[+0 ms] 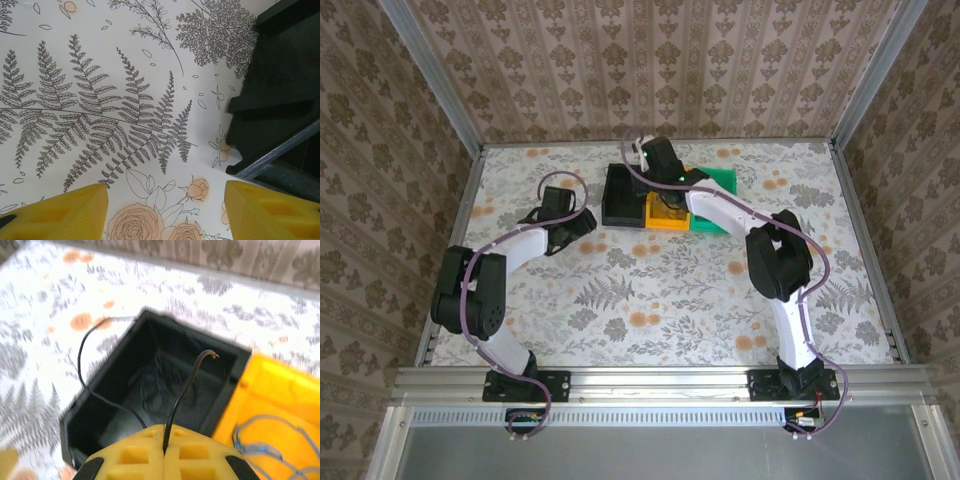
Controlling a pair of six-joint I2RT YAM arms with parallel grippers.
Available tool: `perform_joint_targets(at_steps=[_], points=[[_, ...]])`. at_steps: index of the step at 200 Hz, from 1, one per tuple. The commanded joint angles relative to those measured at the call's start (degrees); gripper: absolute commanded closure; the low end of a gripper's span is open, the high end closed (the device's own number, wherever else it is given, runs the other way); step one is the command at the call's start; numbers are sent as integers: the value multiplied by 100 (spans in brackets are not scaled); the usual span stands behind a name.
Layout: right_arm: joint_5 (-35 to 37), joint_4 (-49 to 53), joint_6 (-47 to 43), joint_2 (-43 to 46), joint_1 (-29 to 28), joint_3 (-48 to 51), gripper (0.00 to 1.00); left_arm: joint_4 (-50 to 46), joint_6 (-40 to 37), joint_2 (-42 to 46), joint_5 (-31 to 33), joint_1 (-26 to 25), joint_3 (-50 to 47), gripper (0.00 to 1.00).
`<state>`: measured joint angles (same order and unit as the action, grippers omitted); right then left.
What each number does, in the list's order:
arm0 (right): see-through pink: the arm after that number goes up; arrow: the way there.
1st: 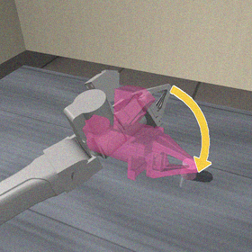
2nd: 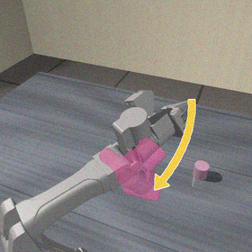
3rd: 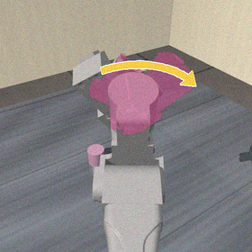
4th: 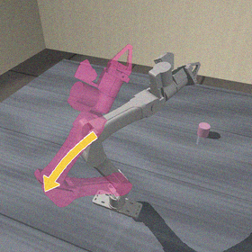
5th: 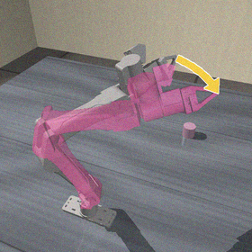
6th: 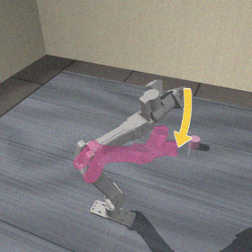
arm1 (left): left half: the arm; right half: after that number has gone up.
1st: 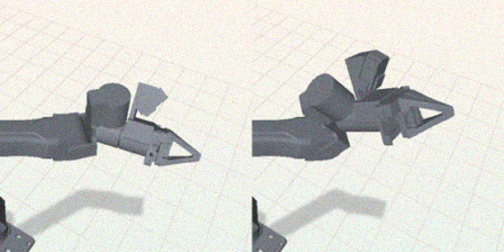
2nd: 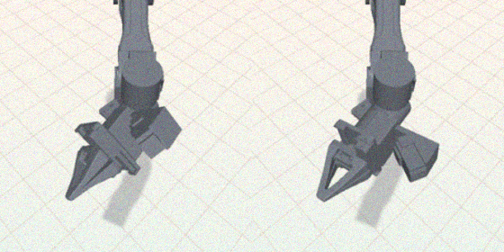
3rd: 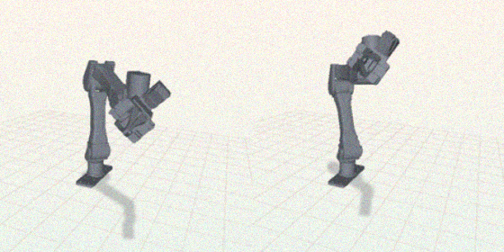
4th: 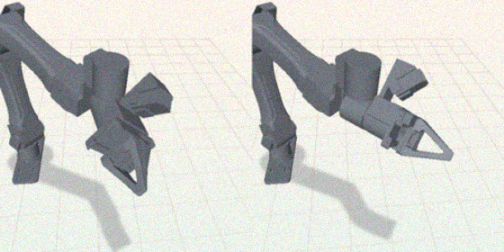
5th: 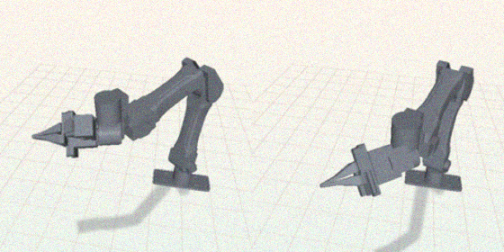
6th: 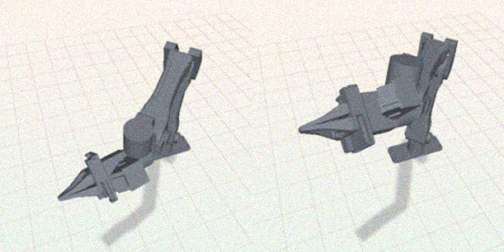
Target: Untangle the cables
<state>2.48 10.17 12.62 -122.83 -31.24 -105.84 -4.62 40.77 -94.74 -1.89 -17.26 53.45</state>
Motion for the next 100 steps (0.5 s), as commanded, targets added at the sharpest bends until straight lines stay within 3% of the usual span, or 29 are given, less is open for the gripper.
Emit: perform_joint_targets(at_steps=[1, 33, 47, 73, 100], points=[[-392, -228, 515, -481, 183, -1018, 100, -70, 17, 105, 26, -40, 30, 37], [-320, 185, 617, -1364, 275, -2909, 100, -124, -32, 142, 31, -45, 36, 37], [-72, 224, 560, -1490, 315, -3293, 100, -174, -69, 173, 48, -42, 40, 36], [180, -39, 409, -1137, 415, -3028, 100, -181, -132, 232, 66, -42, 0, 36], [120, -335, 331, -367, 444, -1937, 100, -136, -125, 243, 70, -42, -58, 36]])
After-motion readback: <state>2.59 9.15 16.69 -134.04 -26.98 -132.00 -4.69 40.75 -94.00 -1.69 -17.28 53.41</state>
